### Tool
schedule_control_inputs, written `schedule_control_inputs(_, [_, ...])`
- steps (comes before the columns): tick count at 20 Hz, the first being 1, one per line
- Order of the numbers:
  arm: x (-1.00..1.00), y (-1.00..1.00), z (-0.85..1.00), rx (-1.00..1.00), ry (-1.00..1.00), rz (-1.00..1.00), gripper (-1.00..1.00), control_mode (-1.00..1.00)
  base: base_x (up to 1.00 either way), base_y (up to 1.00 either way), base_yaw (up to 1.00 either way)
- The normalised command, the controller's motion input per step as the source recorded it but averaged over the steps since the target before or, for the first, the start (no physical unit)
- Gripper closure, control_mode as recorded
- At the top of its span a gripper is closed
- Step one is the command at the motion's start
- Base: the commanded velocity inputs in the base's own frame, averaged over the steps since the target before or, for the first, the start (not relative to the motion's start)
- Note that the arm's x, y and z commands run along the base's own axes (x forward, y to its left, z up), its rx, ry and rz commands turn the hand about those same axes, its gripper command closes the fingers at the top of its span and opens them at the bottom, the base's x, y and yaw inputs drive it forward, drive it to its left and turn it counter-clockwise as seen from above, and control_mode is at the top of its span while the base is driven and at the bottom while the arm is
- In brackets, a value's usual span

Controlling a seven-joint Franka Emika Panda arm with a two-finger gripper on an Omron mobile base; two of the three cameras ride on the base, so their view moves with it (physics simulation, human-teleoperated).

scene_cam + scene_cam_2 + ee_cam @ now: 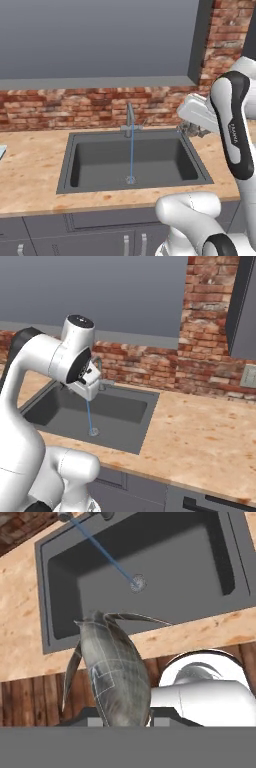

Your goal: Take the fish out of the fridge, briefly rinse it in the sink, and place it on the tray next to the sink.

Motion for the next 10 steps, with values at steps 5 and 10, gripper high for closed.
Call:
schedule_control_inputs(5, [0.56, 0.07, -0.31, 0.07, 0.09, 0.16, 1.00, -1.00, 0.00, 0.00, 0.00])
schedule_control_inputs(10, [0.81, -0.02, -0.14, 0.21, 0.19, 0.21, 1.00, -1.00, 0.00, 0.00, 0.00])
